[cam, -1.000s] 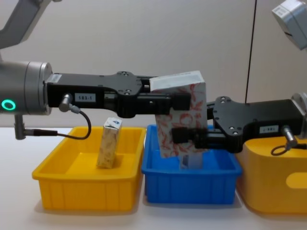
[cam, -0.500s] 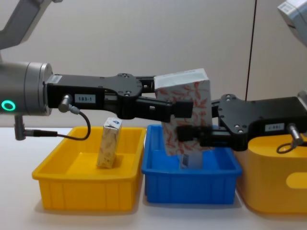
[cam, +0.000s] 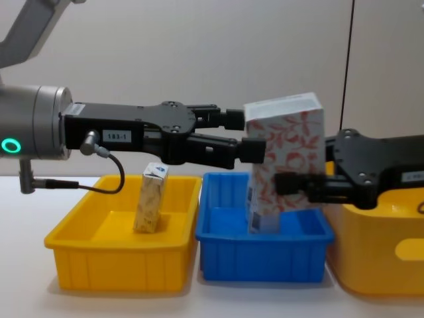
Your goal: Bimanual collaborative sorting of washing and personal care products
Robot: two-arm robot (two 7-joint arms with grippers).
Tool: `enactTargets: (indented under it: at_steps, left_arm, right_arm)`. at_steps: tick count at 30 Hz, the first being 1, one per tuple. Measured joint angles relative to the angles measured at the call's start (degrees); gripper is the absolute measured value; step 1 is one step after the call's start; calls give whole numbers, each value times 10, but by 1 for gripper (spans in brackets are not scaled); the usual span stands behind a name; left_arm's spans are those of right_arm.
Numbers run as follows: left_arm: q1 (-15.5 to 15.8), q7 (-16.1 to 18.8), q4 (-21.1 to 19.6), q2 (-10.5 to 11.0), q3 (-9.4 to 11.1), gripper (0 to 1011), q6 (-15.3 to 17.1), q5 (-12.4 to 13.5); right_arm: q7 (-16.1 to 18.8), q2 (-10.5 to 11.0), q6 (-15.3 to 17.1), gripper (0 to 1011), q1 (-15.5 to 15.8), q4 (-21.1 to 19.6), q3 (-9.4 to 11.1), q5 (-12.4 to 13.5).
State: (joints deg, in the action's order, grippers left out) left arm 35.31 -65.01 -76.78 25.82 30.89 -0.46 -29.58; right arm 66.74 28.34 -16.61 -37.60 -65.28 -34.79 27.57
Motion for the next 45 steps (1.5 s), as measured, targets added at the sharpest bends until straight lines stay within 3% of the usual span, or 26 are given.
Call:
enactTargets:
  at_steps: [16,28,45]
  left_arm:
    - [0,0,0,0,0,1001,0,0]
    - [0,0,0,0,0,1001,0,0]
    - [0,0,0,0,0,1001,0,0]
  right_arm:
    - [-35,62,16,364,46,-67,30,26]
    - [-92,103,33,364,80,-101,59,37]
    - [-200,126,75,364,125,-126,108,51]
